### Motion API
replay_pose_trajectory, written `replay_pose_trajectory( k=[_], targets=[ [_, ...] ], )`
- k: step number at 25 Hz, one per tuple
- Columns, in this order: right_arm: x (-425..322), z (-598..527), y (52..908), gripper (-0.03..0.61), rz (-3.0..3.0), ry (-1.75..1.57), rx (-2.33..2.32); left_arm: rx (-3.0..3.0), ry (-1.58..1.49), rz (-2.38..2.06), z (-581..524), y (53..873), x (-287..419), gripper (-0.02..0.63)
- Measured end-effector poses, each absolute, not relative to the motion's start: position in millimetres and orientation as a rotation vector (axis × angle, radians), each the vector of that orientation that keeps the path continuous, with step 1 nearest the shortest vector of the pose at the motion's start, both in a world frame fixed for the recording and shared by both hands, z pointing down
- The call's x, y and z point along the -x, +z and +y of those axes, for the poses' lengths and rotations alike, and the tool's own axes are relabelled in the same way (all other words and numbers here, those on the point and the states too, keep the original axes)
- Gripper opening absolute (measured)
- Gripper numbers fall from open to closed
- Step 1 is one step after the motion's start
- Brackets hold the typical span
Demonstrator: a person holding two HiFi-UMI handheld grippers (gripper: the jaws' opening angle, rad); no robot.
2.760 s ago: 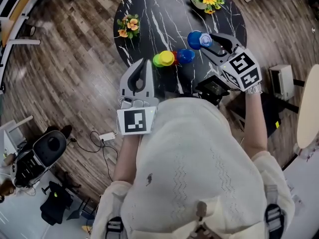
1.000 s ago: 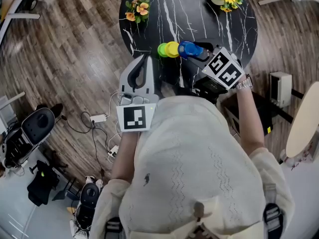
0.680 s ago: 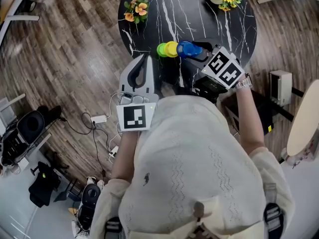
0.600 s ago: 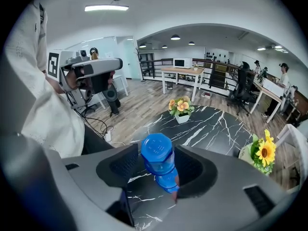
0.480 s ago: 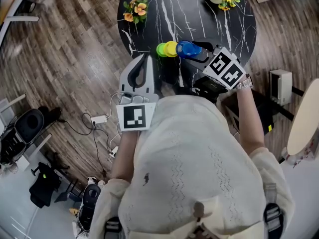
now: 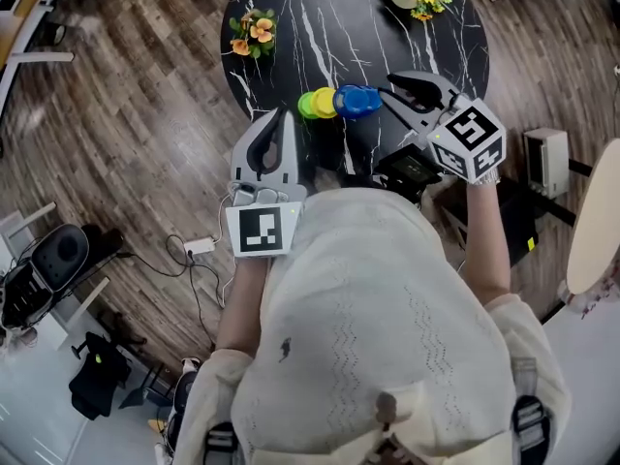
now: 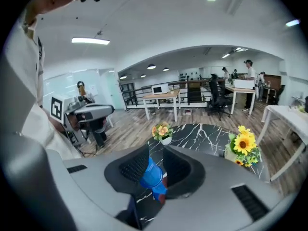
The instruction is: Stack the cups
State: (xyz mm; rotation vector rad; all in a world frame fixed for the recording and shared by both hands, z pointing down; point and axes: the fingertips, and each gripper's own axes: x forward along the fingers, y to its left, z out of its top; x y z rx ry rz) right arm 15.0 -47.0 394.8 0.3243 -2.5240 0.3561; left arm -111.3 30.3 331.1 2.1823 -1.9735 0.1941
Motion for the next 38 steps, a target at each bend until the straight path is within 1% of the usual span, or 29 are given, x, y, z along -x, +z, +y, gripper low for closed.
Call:
replay_pose_trajectory(
  k=[2, 3, 8, 16, 20, 32, 38],
  targets=[
    [-26.8, -54.9, 380.2, 0.035, -2.577, 0.401, -0.441, -2.198, 0.189, -1.963, 27.1, 327.8, 107.4, 0.021],
    [-32.8, -56.9, 373.7, 0.009, -2.604, 0.429, -0.493, -2.205, 0.187, -1.957, 25.7, 326.4, 105.5, 0.021],
    [-57.9, -49.2, 348.4, 0.009, -2.721, 0.576, -0.693, -2.24, 0.194, -1.935, 21.2, 322.2, 97.0, 0.021],
    [-82.4, -32.2, 342.2, 0.008, -2.727, 0.625, -1.019, -2.294, 0.228, -1.883, 11.1, 321.5, 87.1, 0.021],
    [-87.2, -31.2, 322.9, 0.008, -2.755, 0.66, -1.082, -2.321, 0.167, -1.872, 4.9, 304.7, 84.6, 0.021],
    [-98.7, -44.2, 226.7, 0.008, -2.852, 0.472, -1.213, -2.419, 0.072, -1.917, -6.6, 241.5, 90.1, 0.021],
    [-96.8, -37.1, 202.2, 0.006, -2.88, 0.4, -1.208, -2.462, 0.04, -1.91, -0.4, 222.0, 88.2, 0.021]
  ],
)
